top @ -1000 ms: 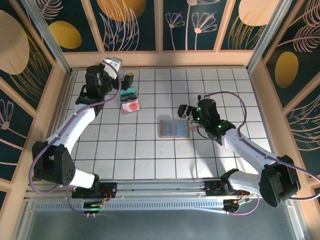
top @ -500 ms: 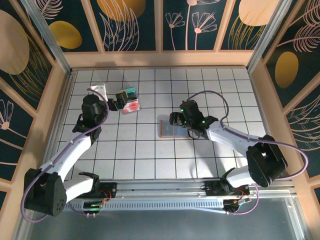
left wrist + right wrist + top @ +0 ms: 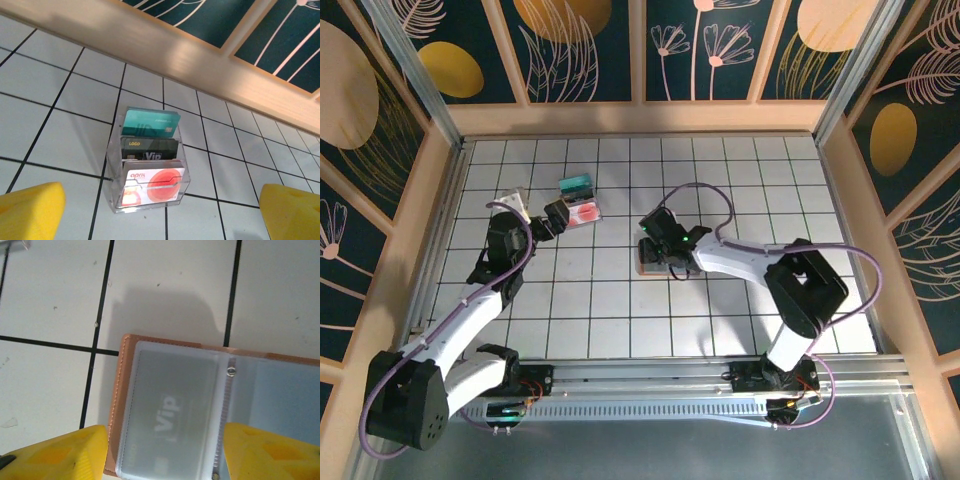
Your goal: Take the credit cards out of the card holder
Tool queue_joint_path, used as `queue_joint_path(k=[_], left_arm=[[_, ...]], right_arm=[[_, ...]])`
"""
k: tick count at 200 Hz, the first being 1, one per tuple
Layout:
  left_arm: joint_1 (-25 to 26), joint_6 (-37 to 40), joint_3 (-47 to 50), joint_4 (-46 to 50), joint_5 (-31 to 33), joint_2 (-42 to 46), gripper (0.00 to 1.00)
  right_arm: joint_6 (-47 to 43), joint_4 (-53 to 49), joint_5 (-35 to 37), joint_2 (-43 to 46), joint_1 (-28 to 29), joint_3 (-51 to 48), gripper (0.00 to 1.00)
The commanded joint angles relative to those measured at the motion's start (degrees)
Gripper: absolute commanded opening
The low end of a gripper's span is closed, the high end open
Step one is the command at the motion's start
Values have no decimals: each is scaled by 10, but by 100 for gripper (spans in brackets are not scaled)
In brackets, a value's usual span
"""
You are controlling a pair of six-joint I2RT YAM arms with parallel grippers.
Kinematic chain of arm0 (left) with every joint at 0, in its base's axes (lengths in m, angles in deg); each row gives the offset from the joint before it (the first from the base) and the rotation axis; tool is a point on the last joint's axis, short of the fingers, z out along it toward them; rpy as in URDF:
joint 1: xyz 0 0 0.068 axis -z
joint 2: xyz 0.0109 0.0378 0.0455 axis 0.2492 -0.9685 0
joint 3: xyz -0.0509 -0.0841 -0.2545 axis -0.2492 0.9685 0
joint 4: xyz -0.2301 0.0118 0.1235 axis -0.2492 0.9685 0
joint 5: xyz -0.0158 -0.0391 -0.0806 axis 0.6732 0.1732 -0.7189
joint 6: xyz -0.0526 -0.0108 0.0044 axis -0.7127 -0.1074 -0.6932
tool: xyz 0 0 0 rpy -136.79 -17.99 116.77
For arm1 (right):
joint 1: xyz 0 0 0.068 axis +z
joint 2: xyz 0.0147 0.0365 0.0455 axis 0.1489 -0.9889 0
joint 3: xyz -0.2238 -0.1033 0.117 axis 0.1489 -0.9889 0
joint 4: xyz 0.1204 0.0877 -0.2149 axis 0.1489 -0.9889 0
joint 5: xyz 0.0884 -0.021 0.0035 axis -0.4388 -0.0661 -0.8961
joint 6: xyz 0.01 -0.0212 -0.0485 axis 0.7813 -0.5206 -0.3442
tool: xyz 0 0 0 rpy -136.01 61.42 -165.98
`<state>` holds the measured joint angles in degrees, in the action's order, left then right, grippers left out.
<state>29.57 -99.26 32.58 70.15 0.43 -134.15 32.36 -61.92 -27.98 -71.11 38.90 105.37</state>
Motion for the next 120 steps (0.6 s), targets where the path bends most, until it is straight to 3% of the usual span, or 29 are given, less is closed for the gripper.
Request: queue_joint_path(k=[1, 120], left_arm=[[2, -35, 7, -32, 12, 3, 99], [2, -43, 1, -36, 4, -37, 99]], right_arm=[[7, -44, 29, -27, 7, 28, 63], [5, -48, -9, -101, 7, 42, 66]])
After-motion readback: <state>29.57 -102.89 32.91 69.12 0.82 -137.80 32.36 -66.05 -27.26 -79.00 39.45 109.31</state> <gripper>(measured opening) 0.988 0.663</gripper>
